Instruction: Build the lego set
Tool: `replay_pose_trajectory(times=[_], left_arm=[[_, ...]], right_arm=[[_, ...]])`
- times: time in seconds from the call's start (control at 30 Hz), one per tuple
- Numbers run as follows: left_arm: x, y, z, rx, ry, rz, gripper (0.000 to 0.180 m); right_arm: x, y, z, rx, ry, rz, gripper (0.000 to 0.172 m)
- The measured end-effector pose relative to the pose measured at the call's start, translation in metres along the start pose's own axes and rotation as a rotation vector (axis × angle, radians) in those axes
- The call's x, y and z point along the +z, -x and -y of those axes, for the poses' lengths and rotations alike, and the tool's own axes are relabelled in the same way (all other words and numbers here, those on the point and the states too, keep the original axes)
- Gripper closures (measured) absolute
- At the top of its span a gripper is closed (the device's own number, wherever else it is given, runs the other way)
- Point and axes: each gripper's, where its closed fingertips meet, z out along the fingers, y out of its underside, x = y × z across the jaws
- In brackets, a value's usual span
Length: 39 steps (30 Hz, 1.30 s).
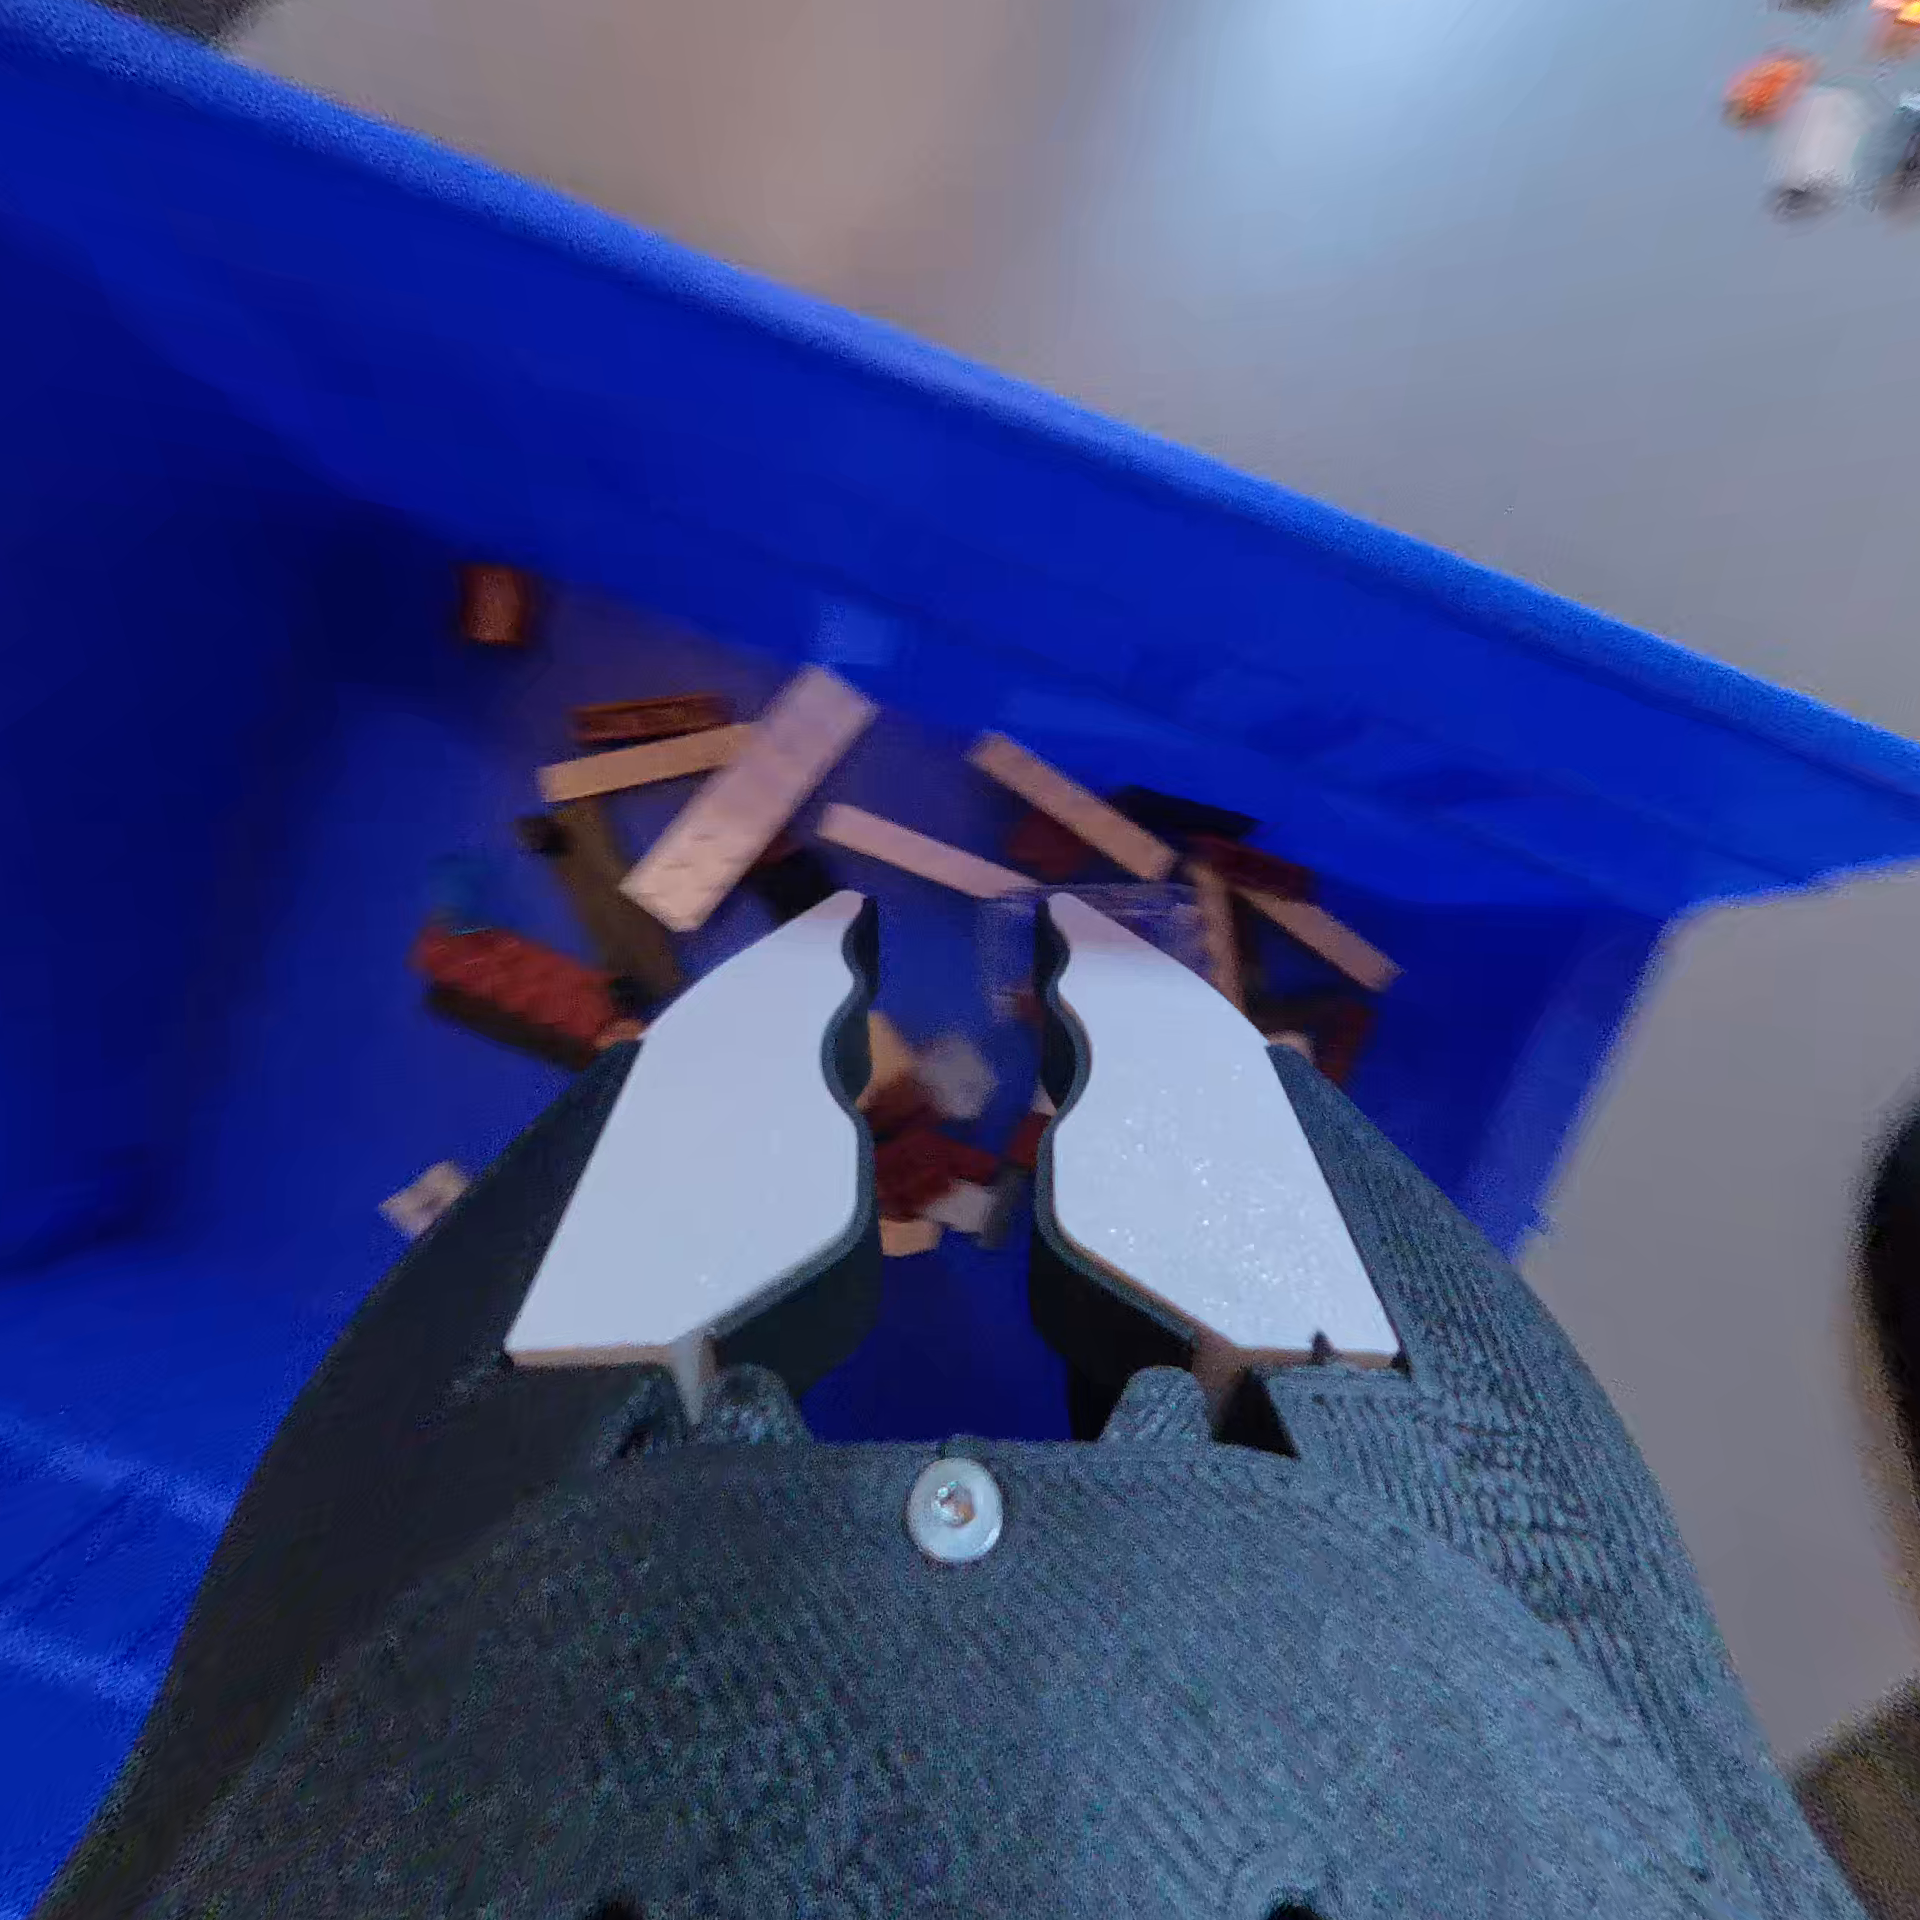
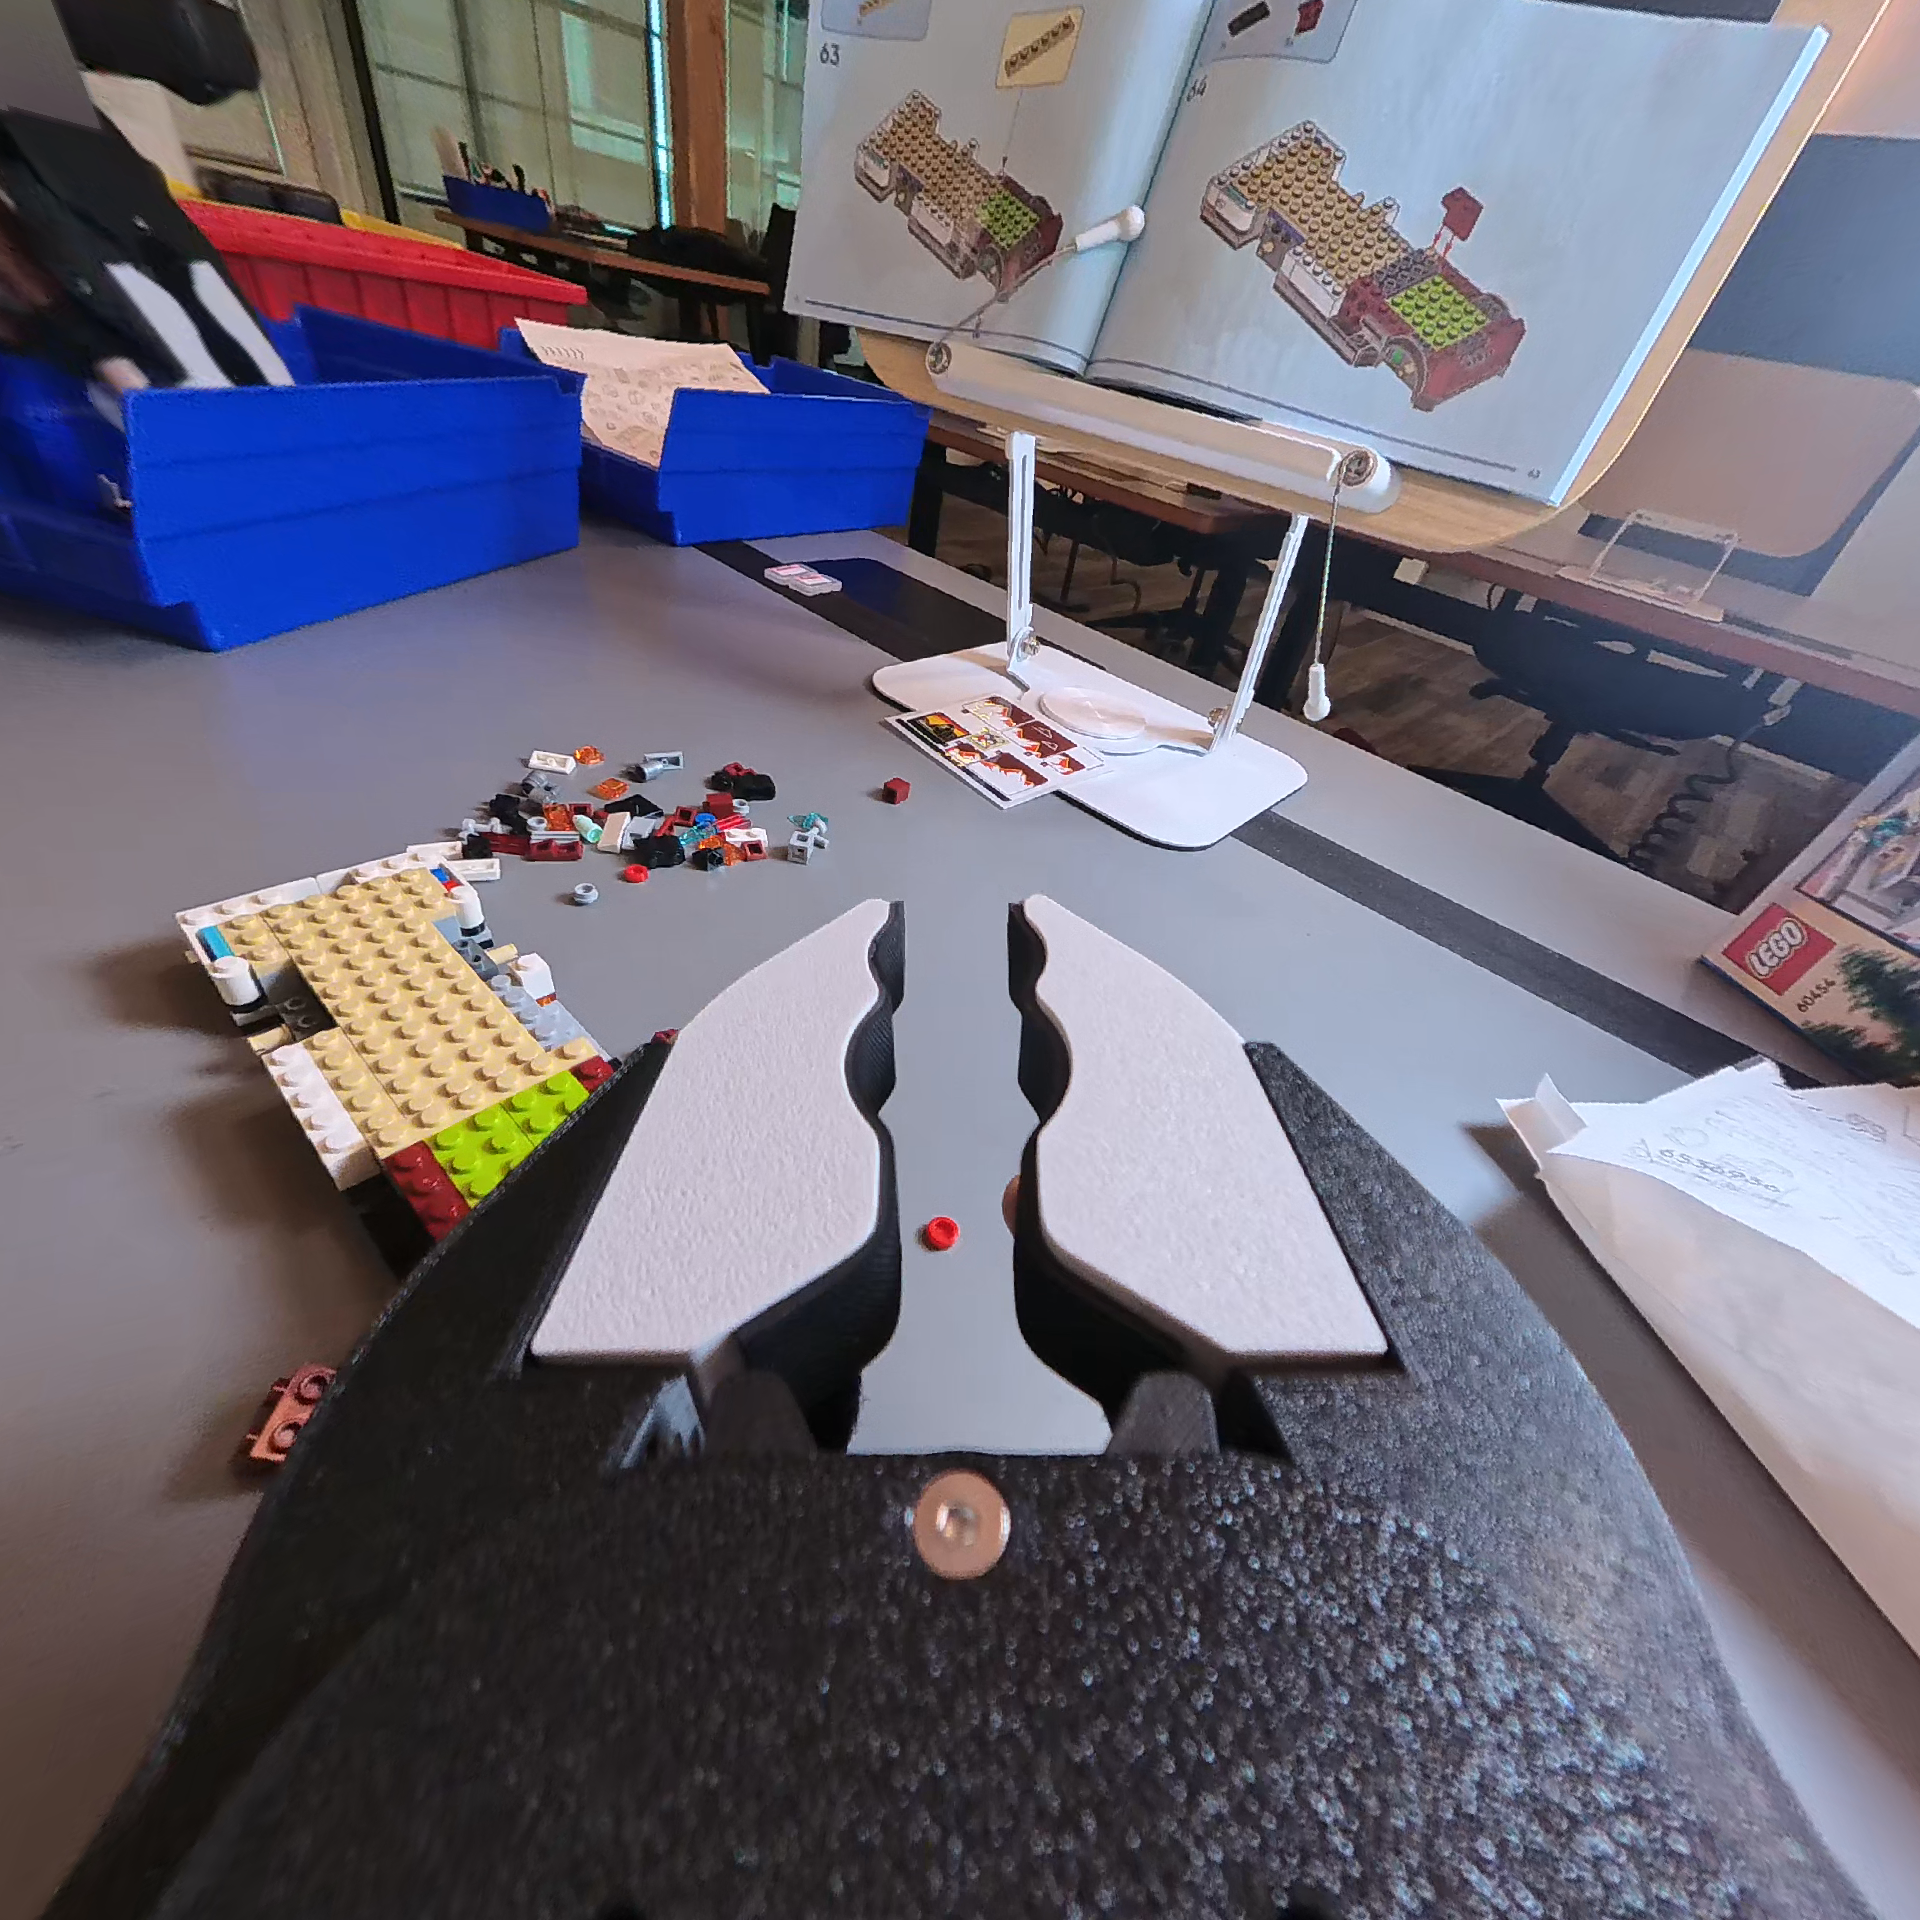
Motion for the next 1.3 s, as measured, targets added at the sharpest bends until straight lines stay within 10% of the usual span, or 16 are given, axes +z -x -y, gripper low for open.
replay_pose_trajectory(times=[0.2, 0.47, 0.87, 1.3], left_arm=[[0.025, -0.04, -0.025, 0.15, 0.148, -0.043, 0.122], [0.014, 0.028, -0.014, 0.155, 0.146, 0.297, 0.154], [0.035, -0.046, 0.001, 0.262, 0.012, -0.102, 0.134], [0.003, -0.012, 0.02, 0.286, -0.11, 0.123, 0.145]], right_arm=[[0.002, -0.001, -0.004, -0.003, 0.013, 0.0, 0.153], [0.003, -0.004, -0.008, 0.0, 0.028, -0.014, 0.153], [0.004, -0.004, -0.009, 0.004, 0.032, -0.003, 0.153], [0.003, -0.003, -0.007, 0.002, 0.026, 0.003, 0.153]])
